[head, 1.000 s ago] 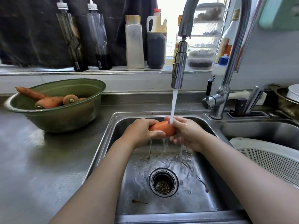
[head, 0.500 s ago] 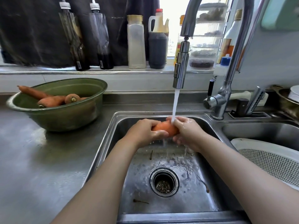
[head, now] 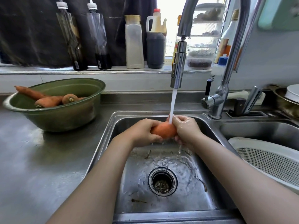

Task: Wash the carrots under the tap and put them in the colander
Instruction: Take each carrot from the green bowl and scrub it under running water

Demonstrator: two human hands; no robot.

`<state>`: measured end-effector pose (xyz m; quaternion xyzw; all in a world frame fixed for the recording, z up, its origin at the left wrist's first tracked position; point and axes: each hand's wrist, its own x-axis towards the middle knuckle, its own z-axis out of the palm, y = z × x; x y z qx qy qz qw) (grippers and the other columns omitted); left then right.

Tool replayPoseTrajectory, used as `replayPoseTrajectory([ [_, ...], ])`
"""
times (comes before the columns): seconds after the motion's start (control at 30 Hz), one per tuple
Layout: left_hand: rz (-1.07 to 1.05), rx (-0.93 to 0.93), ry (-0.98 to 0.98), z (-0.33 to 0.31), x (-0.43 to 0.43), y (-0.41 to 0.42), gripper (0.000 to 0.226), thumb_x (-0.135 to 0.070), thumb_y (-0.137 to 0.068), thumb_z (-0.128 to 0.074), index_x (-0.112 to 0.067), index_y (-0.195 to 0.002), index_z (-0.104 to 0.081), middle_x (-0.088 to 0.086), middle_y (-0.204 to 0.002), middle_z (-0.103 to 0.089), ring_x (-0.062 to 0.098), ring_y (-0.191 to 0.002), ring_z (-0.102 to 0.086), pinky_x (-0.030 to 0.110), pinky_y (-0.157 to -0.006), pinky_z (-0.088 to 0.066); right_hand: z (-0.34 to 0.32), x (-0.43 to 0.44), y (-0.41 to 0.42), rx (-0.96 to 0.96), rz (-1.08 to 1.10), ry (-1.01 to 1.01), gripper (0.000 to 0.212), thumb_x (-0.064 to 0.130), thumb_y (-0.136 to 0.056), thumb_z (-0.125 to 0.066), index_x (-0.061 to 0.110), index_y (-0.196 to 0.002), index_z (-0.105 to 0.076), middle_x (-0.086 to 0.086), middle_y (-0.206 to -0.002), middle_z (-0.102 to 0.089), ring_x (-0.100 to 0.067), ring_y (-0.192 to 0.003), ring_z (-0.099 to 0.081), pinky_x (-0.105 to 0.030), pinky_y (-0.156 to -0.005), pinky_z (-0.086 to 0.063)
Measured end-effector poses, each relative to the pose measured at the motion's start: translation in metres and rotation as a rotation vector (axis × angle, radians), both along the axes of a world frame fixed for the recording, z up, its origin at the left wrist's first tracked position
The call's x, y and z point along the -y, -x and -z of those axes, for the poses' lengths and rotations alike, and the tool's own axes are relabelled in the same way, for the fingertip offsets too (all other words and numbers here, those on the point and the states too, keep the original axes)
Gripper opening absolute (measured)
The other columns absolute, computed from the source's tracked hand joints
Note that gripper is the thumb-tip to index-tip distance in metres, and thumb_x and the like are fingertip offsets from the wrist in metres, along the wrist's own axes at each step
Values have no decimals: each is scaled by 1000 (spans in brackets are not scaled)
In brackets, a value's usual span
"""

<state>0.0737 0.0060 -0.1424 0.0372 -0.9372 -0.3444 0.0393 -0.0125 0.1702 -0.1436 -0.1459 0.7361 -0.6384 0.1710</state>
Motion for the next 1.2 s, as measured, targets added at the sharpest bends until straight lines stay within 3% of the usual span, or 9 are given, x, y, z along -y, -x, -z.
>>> replayPoseTrajectory([
  [0.17,-70,-17,-12,4,4,-3,48,-31,-80,-85,-28,-123,-64,-9,-110,-68,7,-96,-66,27,-85,-56,5,-11,2,-23,-281,-63,49,13,-85,-84,20,-127,-59,-18,-111,-65,-9,-50,-59,-22,-45,-47],
  [0.27,-71,-34,0,5,1,-3,46,-34,-82,-84,-30,-124,-65,-9,-110,-70,7,-96,-66,29,-86,-56,9,-3,0,-115,-149,-72,53,27,-74,-94,23,-117,-64,-11,-108,-70,-11,-65,-70,-28,-52,-55],
  [0.37,-82,-92,41,5,-8,0,44,-40,-82,-84,-34,-121,-66,-9,-108,-71,12,-93,-67,36,-87,-57,12,6,3,-122,77,-20,39,46,-74,-90,24,-96,-68,-5,-101,-73,-22,-90,-73,-41,-77,-64],
  [0.47,-107,-128,73,5,-17,4,54,-45,-81,-84,-32,-129,-64,-6,-118,-70,16,-102,-65,39,-93,-55,9,9,9,-127,167,-32,29,48,-86,-80,21,-88,-71,-4,-90,-74,-24,-82,-72,-36,-64,-59],
  [0.6,-103,-100,29,7,-10,4,49,-43,-83,-82,-30,-128,-67,-7,-113,-71,11,-99,-66,39,-95,-55,9,-4,17,-38,-36,-28,23,39,-106,-55,21,-105,-70,-8,-77,-62,-12,-42,-52,-21,-36,-37],
  [0.7,-83,-45,-22,11,0,-1,38,-40,-87,-79,-32,-123,-70,-8,-103,-74,12,-95,-69,38,-93,-55,9,-11,15,109,-279,17,27,17,-107,-54,16,-134,-58,-15,-93,-58,-13,-49,-50,-20,-39,-41],
  [0.8,-74,-29,-42,13,8,-3,31,-40,-88,-76,-34,-118,-72,-10,-96,-75,13,-91,-71,42,-92,-57,14,-7,14,78,-321,-11,44,8,-99,-66,17,-140,-54,-16,-94,-59,-11,-50,-51,-21,-43,-42],
  [1.03,-51,-47,-51,12,2,-1,22,-41,-93,-71,-33,-113,-72,-6,-90,-75,17,-83,-70,42,-84,-56,11,13,3,-72,33,-61,27,50,-98,-64,24,-97,-71,-6,-90,-72,-20,-69,-65,-26,-49,-47],
  [1.2,-105,-11,-95,16,2,5,29,-54,-98,-58,-31,-110,-71,-8,-98,-74,15,-90,-69,40,-88,-55,13,-5,15,-119,-118,-13,25,42,-107,-52,25,-101,-70,-6,-95,-72,-14,-69,-66,-28,-56,-54],
])
